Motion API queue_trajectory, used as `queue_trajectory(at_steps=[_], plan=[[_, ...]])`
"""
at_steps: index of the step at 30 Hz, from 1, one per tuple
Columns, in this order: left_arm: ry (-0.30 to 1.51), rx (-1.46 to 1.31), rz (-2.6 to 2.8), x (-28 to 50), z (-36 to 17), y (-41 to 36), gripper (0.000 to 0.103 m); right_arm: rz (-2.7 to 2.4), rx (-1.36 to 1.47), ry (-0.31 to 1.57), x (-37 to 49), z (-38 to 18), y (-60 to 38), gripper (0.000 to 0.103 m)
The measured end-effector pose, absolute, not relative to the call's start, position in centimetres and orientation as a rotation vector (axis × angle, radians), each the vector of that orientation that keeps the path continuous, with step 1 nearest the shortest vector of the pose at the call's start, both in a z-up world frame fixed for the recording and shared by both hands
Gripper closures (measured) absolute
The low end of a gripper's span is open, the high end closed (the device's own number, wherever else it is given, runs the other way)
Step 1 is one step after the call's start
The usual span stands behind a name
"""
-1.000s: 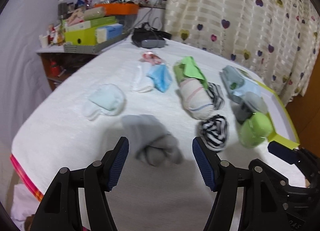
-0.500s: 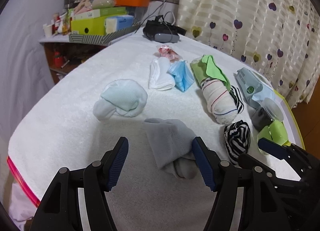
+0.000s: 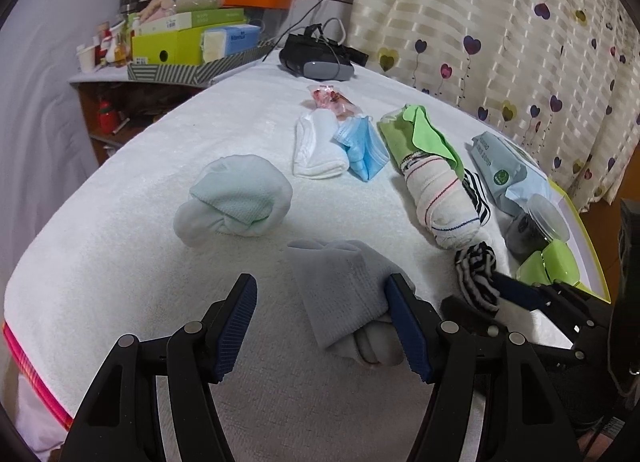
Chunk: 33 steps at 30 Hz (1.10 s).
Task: Organize soft objects
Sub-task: 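Close the right gripper on the striped sock ball while the left gripper grasps the grey sock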
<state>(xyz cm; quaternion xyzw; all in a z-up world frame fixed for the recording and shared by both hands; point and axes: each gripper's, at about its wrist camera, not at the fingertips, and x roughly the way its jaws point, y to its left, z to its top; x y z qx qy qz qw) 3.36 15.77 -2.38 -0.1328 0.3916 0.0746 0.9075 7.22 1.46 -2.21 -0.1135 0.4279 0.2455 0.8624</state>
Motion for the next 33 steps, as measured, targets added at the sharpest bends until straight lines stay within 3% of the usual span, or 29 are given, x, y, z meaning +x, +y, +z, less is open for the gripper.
queue_trajectory(at_steps=[6, 30, 33], plan=[[0.810, -0.272, 0.151, 3.5, -2.4, 15.5, 0.036, 0.479, -0.234, 0.886, 7.6, -2.1, 0.7, 0.084], [0.842, -0.288, 0.102, 5.4, -3.9, 13.0, 0.036, 0.514, -0.141, 0.783, 4.7, 1.7, -2.7, 0.085], [0.848, -0.268, 0.099, 5.8, -4.1, 12.6, 0.052, 0.514, -0.134, 0.774, 4.4, 2.0, -3.2, 0.085]])
